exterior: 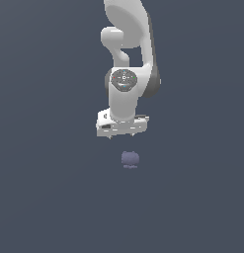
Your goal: Pick up the object and move it to a goal position.
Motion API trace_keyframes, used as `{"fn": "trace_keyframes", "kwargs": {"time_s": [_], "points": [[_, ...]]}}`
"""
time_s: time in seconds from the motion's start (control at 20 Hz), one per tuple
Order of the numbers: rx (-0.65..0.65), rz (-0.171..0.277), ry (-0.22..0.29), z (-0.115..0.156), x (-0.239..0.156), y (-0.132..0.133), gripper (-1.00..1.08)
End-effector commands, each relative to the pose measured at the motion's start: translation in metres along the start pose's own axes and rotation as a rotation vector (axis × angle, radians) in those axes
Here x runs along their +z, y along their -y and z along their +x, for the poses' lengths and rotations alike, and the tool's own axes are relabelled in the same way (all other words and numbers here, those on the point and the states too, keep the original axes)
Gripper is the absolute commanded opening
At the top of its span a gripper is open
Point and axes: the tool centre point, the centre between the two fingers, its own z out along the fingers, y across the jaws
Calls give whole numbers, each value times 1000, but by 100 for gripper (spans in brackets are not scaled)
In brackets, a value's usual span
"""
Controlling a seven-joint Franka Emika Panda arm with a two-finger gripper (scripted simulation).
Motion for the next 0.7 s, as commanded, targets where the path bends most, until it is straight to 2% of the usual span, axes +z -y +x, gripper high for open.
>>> {"fn": "trace_keyframes", "kwargs": {"time_s": [0.0,0.65], "points": [[-43,-1,-1,2,2,1,100],[-392,-10,-12,21,14,8,100]]}}
